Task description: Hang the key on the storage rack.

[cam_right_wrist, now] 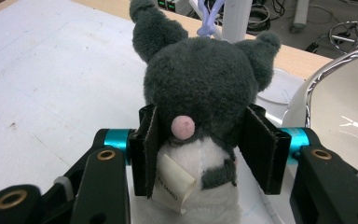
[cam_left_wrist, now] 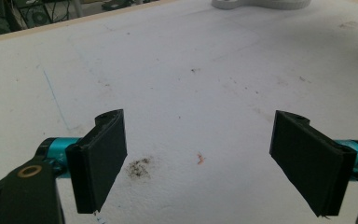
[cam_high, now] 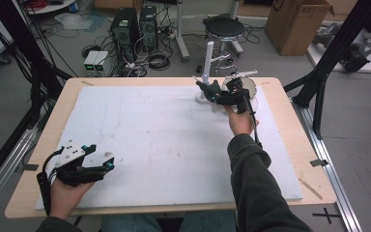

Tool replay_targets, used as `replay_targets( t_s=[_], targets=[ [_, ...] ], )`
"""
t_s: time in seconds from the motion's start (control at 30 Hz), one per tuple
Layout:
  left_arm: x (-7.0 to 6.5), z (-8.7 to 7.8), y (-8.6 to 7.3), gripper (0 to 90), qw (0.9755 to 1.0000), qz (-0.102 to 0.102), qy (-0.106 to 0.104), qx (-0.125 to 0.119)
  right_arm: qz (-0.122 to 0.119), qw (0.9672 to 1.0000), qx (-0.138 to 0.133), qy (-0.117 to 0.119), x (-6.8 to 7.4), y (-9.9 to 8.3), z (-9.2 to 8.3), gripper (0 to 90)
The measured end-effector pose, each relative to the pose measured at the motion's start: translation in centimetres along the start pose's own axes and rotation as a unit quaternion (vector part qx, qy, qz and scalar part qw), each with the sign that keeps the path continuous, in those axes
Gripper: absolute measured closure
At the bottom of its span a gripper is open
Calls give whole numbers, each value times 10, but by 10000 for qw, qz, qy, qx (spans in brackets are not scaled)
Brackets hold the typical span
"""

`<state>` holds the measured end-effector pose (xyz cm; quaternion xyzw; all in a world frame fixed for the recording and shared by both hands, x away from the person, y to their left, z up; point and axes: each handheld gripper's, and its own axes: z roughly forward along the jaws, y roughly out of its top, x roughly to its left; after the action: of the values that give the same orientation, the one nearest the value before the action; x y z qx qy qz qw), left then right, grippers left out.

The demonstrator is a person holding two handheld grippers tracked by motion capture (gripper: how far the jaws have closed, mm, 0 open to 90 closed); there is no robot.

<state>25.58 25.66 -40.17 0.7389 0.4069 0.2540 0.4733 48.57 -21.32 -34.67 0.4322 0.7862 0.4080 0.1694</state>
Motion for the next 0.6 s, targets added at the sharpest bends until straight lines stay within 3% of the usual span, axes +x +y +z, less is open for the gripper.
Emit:
replay_targets(
  t_s=[0.6],
  targets=[
    [1, 0, -1, 190, 10000, 10, -25, -9, 149, 9998, 64, -79, -2, -3, 11, 496]
  ],
)
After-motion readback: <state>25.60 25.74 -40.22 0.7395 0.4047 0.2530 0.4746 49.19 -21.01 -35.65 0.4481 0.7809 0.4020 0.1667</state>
